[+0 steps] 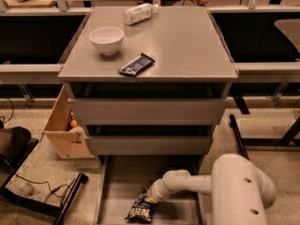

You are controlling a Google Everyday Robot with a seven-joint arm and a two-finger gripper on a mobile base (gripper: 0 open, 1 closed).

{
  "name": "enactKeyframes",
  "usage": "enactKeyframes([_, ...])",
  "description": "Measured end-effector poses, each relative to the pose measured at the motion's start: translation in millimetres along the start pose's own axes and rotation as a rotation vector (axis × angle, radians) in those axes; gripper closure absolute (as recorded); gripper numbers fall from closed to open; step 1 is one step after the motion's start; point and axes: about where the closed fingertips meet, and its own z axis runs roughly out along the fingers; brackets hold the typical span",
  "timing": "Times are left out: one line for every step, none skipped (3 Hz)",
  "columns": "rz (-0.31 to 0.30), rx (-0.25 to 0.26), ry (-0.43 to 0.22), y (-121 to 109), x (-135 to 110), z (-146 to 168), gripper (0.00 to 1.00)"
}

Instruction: Pick blue chip bag from bottom drawer and place on counter

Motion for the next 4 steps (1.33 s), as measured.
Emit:
enactKeyframes([0.011, 0.046, 0.006, 0.5, -4.9, -49.5, 1.0])
enactKeyframes([0.001, 0.034, 0.055, 22.5, -11.7, -116.4, 1.0])
enactKeyframes([-0.005, 0.025, 0.044, 31.1, -38.6, -235.4, 1.0])
enactKeyframes([-0.005, 0.027, 0.053, 35.8, -57.1, -329.5, 1.0])
